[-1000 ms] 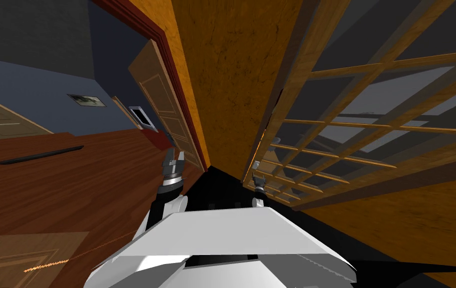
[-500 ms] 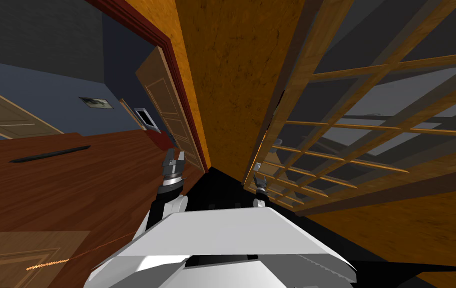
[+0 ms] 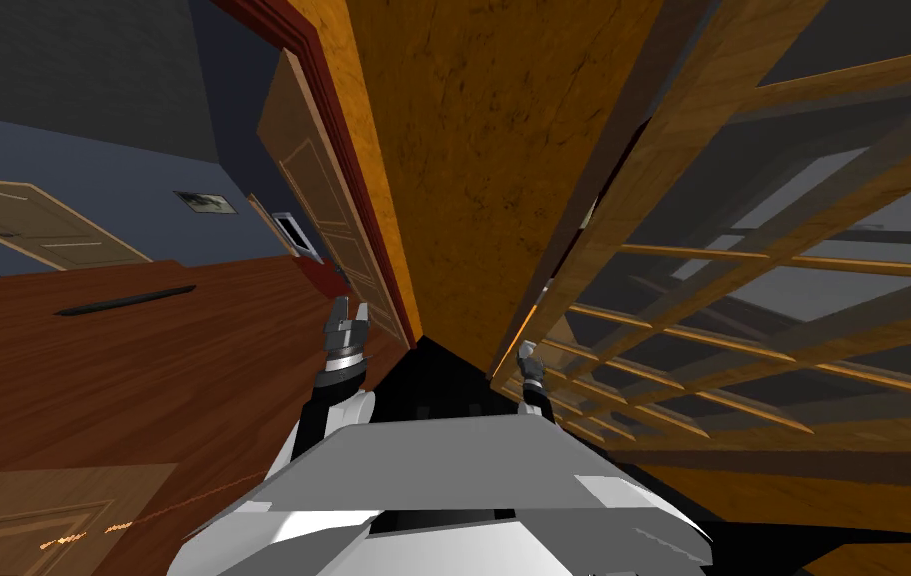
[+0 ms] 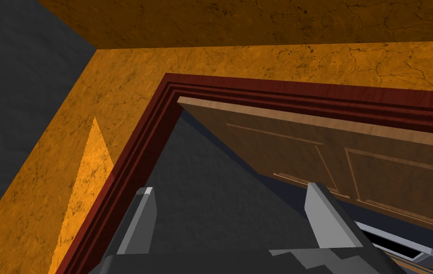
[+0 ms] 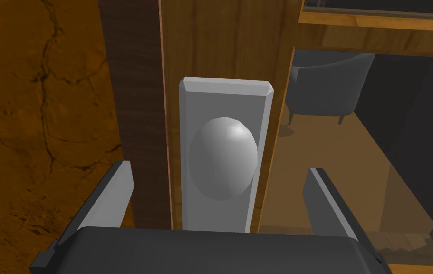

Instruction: Pull the door open

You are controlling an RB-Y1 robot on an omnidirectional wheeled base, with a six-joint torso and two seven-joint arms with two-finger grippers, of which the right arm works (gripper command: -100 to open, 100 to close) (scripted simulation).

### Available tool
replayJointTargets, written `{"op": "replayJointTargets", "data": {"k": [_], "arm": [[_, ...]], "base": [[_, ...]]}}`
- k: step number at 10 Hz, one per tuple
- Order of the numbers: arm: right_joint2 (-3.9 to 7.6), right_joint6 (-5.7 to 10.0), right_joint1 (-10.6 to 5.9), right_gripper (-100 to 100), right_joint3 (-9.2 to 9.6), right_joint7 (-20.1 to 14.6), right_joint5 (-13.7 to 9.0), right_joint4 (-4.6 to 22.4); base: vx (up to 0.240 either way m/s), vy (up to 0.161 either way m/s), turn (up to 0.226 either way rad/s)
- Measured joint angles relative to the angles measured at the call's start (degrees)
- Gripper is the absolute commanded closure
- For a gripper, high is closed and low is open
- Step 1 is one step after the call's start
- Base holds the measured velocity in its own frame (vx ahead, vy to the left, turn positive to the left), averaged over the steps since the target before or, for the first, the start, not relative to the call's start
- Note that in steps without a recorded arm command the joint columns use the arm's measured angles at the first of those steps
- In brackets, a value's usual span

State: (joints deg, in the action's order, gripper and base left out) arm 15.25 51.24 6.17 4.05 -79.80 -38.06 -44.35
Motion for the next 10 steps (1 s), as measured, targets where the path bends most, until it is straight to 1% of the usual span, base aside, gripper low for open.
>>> {"op": "replayJointTargets", "data": {"k": [1,2,7,8,9,10], "arm": [[0.93,-0.43,1.16,-100,-0.37,-0.65,-0.28,-1.41],[1.03,-0.62,1.27,100,-0.43,-0.72,-0.32,-1.66],[0.87,-0.61,1.2,100,-0.3,-0.66,-0.27,-1.32],[0.85,-0.62,1.21,100,-0.3,-0.68,-0.28,-1.32],[1.31,-0.47,1.3,100,0.08,-1.09,-0.06,-1.56],[1.5,-0.37,1.5,100,0.54,-1.48,0.19,-1.81]], "base": [[0.078,-0.019,0.017],[-0.012,0.002,-0.013],[-0.015,0.003,0.001],[-0.148,0.003,0.074],[-0.189,-0.002,0.07],[-0.195,0.007,0.075]]}}
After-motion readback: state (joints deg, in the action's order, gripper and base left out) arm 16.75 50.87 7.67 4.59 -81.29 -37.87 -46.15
